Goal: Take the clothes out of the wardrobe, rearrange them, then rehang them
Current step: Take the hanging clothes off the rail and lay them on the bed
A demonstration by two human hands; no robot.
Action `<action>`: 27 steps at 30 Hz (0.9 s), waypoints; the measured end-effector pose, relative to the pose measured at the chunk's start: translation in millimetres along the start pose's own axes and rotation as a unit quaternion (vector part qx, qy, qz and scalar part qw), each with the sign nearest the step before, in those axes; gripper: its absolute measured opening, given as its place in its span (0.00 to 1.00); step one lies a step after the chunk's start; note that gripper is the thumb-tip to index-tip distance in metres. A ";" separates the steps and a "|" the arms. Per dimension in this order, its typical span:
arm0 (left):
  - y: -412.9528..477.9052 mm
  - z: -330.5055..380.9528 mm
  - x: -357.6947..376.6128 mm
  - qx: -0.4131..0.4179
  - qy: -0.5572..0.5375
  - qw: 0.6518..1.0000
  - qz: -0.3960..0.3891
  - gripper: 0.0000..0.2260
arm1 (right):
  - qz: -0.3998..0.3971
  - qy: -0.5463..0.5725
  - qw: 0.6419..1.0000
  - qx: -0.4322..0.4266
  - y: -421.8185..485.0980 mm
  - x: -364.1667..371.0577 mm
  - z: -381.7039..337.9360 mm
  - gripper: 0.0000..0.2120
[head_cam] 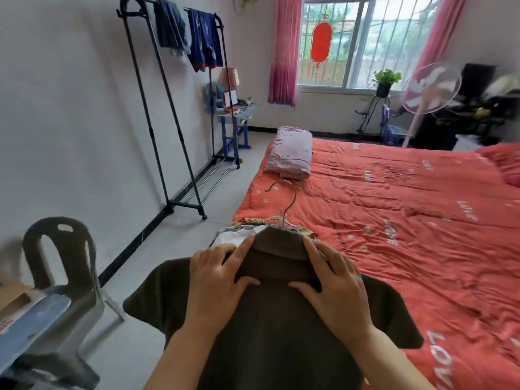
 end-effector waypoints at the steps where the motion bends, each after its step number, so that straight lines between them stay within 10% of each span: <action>1: 6.3 -7.3 16.0 -0.004 -0.010 1.000 -0.008 0.29 | -0.004 -0.007 1.000 0.003 4.6 11.8 7.6 0.32; 27: 109.3 -149.3 383.0 -0.070 0.010 0.982 -0.176 0.34 | -0.193 0.004 0.974 0.119 81.6 354.0 226.6 0.37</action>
Point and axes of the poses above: each hand's wrist, its own y-axis towards the middle knuckle, its own x-axis out of the palm, z = x × y, the point moved 9 cm from there along y, towards the middle knuckle, and after that the axes turned 12 degrees about z, right-handed, at the moved point
